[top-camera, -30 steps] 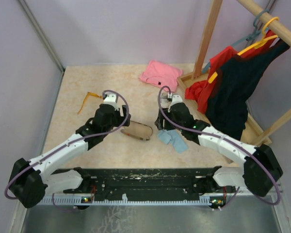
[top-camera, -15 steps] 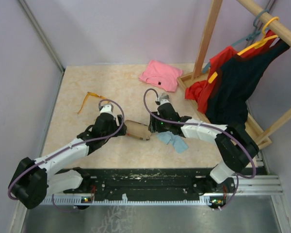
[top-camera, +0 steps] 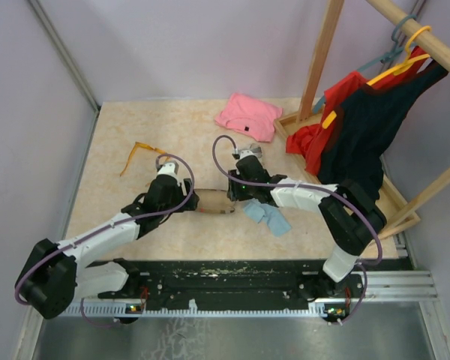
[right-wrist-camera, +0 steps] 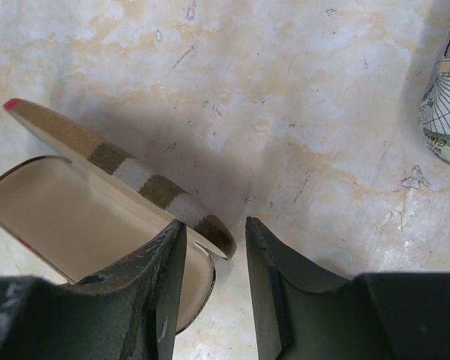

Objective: Organize the sunglasses
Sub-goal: Adjust the sunglasses case at the center of the board.

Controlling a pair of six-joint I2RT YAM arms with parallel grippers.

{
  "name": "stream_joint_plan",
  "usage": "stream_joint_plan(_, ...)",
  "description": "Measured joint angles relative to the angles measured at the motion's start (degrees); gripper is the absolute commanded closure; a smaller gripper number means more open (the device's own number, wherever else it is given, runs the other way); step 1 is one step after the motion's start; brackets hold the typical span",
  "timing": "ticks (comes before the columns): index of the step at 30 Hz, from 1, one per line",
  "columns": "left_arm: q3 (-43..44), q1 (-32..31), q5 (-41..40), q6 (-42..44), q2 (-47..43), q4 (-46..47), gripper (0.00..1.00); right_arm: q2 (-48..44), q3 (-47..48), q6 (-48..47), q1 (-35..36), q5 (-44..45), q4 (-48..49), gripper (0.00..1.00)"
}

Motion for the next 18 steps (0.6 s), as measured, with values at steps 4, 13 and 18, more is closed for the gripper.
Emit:
stream_joint_plan(4, 0.0, 0.1, 0.6, 0.1, 0.4, 0.3, 0.21, 1.2, 0.2, -2.0, 0.0, 0.0, 0.0, 0.63)
stream_joint_plan(13, 0.0, 0.1, 1.0, 0.4, 1.0, 0.5, 0.21, 1.3, 0.2, -4.7, 0.0, -0.1, -0.3, 0.66)
stream_joint_plan(18, 0.0, 0.1, 1.3, 0.5, 1.3, 0.5, 0.21, 1.9, 0.2, -5.2, 0.0, -0.1, -0.2, 0.71)
